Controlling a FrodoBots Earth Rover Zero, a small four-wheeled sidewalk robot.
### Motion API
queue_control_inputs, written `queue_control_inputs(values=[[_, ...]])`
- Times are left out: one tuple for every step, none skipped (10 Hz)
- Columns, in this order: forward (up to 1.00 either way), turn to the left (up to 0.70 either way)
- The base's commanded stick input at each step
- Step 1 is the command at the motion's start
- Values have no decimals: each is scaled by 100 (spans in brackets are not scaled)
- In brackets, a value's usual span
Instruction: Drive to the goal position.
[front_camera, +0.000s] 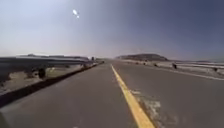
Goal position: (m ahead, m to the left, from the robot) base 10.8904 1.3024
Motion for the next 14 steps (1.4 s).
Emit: queue_control_inputs(values=[[50,0],[50,0],[50,0],[50,0],[50,0],[50,0],[50,0],[50,0],[50,0],[50,0],[50,0],[50,0],[50,0],[50,0]])
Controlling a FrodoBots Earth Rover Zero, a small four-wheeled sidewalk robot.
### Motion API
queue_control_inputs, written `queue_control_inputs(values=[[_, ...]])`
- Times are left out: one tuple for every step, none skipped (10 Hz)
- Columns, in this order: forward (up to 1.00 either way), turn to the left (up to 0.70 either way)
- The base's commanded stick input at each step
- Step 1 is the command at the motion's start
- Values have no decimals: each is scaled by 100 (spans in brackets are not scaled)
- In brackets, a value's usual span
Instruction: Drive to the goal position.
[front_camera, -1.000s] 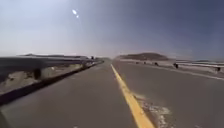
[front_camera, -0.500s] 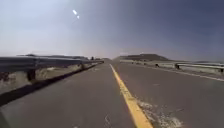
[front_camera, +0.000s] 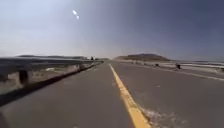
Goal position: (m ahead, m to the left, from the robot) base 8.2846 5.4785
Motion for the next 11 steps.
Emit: queue_control_inputs(values=[[50,0],[50,0],[50,0],[50,0],[50,0],[50,0],[50,0],[50,0],[50,0],[50,0],[50,0]])
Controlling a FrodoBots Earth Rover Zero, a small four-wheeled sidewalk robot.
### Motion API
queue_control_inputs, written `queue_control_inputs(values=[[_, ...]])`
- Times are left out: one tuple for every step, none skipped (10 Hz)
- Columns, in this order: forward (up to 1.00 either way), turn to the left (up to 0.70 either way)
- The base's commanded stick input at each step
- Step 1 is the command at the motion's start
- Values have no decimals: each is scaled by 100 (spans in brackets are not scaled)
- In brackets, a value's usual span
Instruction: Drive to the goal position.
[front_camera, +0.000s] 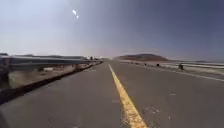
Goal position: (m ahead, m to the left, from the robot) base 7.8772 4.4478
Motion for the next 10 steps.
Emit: queue_control_inputs(values=[[50,0],[50,0],[50,0],[50,0],[50,0],[50,0],[50,0],[50,0],[50,0],[50,0]])
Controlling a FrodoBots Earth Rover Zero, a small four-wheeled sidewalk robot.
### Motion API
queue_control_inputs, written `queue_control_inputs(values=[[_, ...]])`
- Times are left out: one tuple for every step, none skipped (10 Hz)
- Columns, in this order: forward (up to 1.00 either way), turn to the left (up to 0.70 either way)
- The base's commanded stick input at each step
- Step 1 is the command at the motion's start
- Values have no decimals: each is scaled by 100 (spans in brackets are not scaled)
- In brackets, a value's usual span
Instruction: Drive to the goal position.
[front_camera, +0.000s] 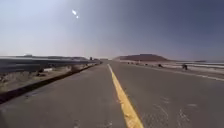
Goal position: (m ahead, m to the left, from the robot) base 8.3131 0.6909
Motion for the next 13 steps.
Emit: queue_control_inputs(values=[[50,0],[50,0],[50,0],[50,0],[50,0],[50,0],[50,0],[50,0],[50,0],[50,0],[50,0],[50,0],[50,0]])
